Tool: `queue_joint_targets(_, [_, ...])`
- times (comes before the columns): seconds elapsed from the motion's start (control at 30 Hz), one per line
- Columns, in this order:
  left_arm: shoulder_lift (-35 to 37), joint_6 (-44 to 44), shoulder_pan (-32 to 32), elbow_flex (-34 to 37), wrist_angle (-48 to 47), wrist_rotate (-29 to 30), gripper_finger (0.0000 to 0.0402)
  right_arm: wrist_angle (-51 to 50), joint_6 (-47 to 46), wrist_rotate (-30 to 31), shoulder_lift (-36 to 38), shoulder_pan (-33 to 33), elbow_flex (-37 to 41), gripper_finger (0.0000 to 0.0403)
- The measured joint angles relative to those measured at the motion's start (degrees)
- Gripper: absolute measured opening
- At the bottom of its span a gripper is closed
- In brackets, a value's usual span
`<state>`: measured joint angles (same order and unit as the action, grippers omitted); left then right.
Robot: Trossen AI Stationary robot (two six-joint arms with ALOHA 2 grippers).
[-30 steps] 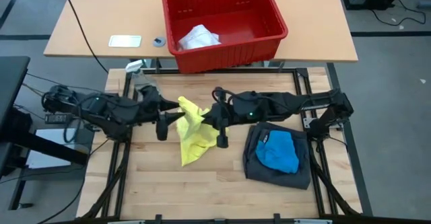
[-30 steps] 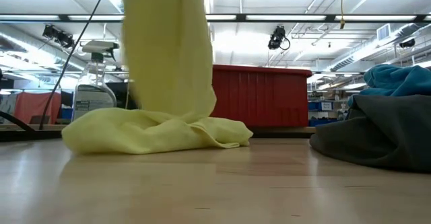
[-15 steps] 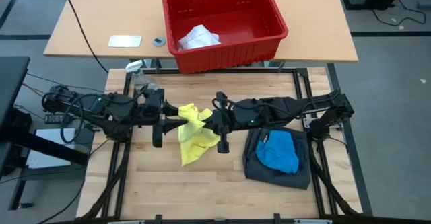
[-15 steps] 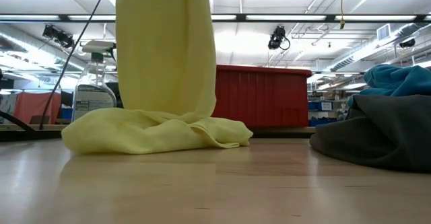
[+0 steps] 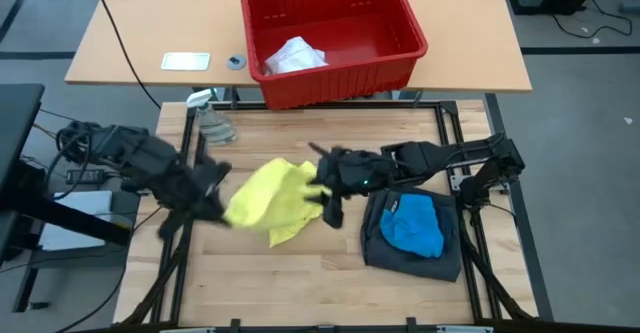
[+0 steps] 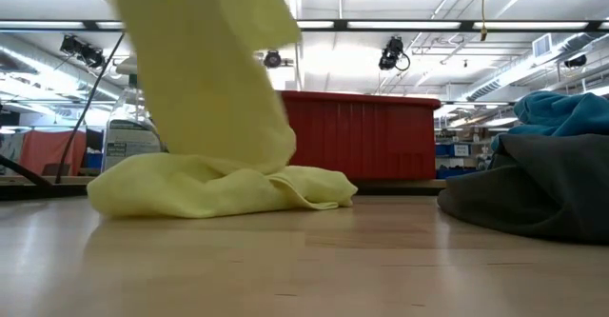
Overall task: Fold laundry
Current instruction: Fold the yellow shirt
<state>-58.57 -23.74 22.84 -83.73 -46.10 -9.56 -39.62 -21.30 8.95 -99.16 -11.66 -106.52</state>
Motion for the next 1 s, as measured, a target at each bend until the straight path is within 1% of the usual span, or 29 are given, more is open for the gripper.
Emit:
queue_joint_targets(0.07, [-0.2, -3.9, 2.8, -0.3, -3.0, -2.7, 0.0004, -2.9, -1.0, -9.1, -0.2, -0.3, 0.1, 0.0198])
queue_joint_targets(0.1, [-0.2, -5.4, 4.1, -0.3, -3.7, -3.4, 0.0004, -2.9, -0.9, -12.0, -0.5, -0.7, 0.6, 0.0202])
queue_joint_targets(0.13, [-0.2, -6.7, 5.3, -0.3, -4.2, -3.6, 0.0004, -2.5, -0.3, -13.1, -0.7, -1.0, 1.1, 0.0204])
queue_joint_targets(0.2, [-0.4, -7.6, 7.0, -0.3, -4.4, -3.6, 0.0003, -1.5, 1.4, -10.8, -1.0, -1.9, 2.8, 0.0206])
queue_joint_targets(0.27, [-0.7, -8.0, 7.7, -0.2, -4.8, -3.4, 0.0003, 3.3, 1.8, -7.5, -1.8, -2.2, 5.3, 0.0207])
queue_joint_targets(0.3, [-0.8, -8.2, 7.7, -0.2, -5.0, -3.2, 0.0003, 6.5, 2.1, -7.2, -2.0, -1.8, 6.9, 0.0208])
queue_joint_targets(0.4, [-0.7, -8.5, 7.4, -0.1, -5.2, -0.4, 0.0003, 17.2, 2.1, -9.0, -3.8, -0.3, 12.5, 0.0213])
queue_joint_targets(0.53, [-0.7, -9.4, 7.2, -0.2, -5.5, 0.4, 0.0002, 28.2, 0.3, -11.7, -6.1, 1.1, 18.2, 0.0228])
queue_joint_targets(0.6, [-0.7, -10.0, 7.2, -0.2, -5.9, 0.6, 0.0002, 31.2, -0.4, -12.8, -7.4, 1.4, 20.0, 0.0238])
queue_joint_targets(0.67, [-0.7, -10.2, 7.2, -0.3, -5.8, 0.8, 0.0002, 34.5, -1.7, -13.8, -9.7, 1.7, 21.0, 0.0248])
queue_joint_targets(0.73, [-0.7, -10.2, 7.1, -0.3, -5.9, 1.8, 0.0002, 34.5, -2.2, -15.5, -13.1, 1.9, 21.4, 0.0257])
queue_joint_targets(0.83, [-0.7, -10.2, 7.2, -0.3, -6.1, 6.4, 0.0002, 39.6, -4.2, -19.6, -17.6, 1.9, 21.4, 0.0267])
queue_joint_targets(0.87, [-0.6, -10.4, 7.2, -0.3, -6.3, 8.2, 0.0002, 41.9, -5.2, -20.0, -18.7, 1.9, 21.0, 0.0268])
queue_joint_targets(0.93, [-0.5, -10.8, 7.1, -0.3, -6.8, 10.7, 0.0002, 43.2, -6.9, -18.6, -20.3, 1.9, 20.3, 0.0265])
queue_joint_targets(1.0, [-0.5, -11.3, 7.1, -0.3, -6.8, 12.1, 0.0002, 42.7, -9.3, -16.0, -21.9, 1.9, 19.7, 0.0245])
